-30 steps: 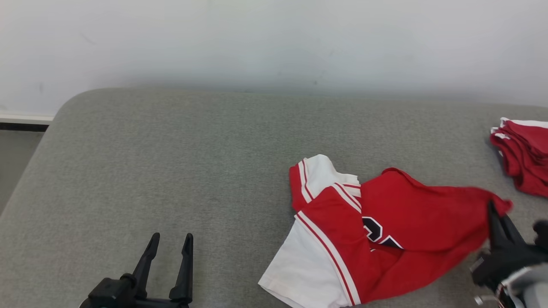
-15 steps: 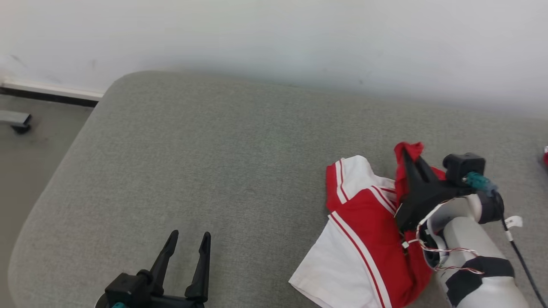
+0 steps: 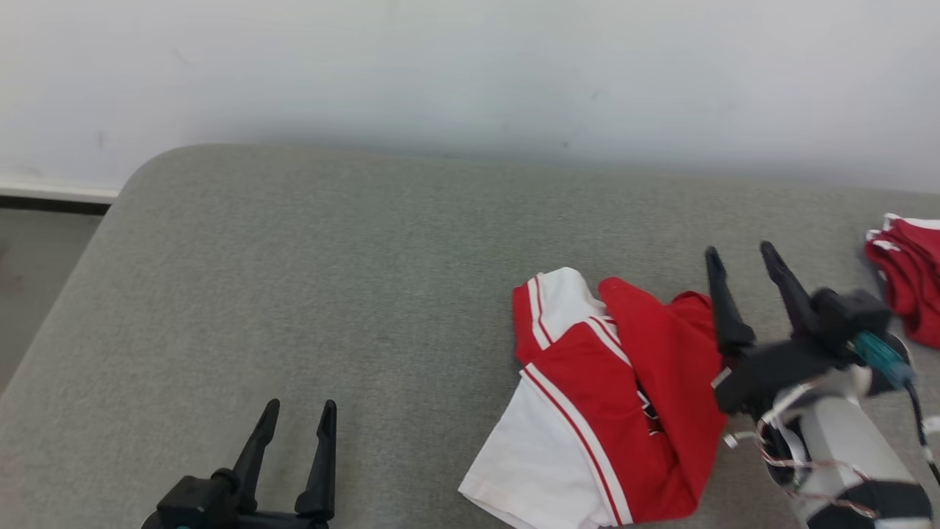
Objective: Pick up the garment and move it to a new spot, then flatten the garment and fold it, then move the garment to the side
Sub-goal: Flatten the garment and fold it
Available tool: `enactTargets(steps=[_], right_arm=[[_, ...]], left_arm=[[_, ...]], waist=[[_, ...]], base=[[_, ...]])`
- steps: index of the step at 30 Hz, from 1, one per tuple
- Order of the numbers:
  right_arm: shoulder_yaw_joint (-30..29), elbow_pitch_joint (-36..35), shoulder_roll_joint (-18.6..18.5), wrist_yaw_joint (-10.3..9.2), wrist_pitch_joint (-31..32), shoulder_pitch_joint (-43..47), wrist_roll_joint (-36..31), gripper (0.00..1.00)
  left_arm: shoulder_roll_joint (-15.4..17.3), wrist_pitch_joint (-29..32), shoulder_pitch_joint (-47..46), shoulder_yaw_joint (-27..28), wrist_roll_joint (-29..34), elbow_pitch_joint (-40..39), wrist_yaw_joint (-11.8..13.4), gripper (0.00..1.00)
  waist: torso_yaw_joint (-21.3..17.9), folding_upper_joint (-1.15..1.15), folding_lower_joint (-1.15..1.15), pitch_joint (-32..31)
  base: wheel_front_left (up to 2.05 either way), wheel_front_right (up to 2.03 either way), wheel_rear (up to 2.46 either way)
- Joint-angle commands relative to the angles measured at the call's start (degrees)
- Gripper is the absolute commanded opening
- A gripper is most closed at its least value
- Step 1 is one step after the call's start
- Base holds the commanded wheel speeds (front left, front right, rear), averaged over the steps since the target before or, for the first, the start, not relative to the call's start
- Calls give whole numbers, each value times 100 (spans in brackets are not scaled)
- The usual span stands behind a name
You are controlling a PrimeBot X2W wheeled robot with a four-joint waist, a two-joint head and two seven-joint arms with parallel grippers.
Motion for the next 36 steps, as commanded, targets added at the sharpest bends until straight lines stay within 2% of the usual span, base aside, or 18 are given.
enactTargets(steps=[1, 5, 8, 14, 23, 30, 36], right_arm=[[-96, -223, -69, -16, -17, 300, -15, 100], [-512, -1125, -173, -16, -12, 1082, -84, 100], [-774, -1708, -120, -17, -12, 1709, -151, 100], [-1087, -2646, 227, -16, -12, 2811, -409, 100], [-970, -2812, 399, -16, 16, 2788, -543, 100], [-835, -2701, 404, -16, 27, 2613, -524, 100], [-795, -2560, 462, -16, 8, 2519, -512, 100]], left_arm=[[5, 0, 51, 45, 39, -25, -14, 100], [3, 0, 101, 156, 112, -54, -23, 100], [4, 0, 143, 253, 159, -70, -28, 100], [6, 0, 180, 405, 229, -106, -29, 100], [69, 0, -169, 283, 292, -57, -29, 100], [222, 0, -1109, -334, 153, 153, -32, 100], [367, 4, -1958, -1058, -64, 796, -31, 100]], waist=[[-293, 0, 0, -111], [-500, 0, 0, -161], [-623, 0, 0, -180], [-798, 0, 0, -164], [-950, 0, 0, -41], [-1215, 0, 0, 118], [-1592, 0, 0, 311]], base=[[0, 0, 0], [0, 0, 0], [0, 0, 0], [0, 0, 0], [0, 0, 0], [0, 0, 0], [0, 0, 0]])
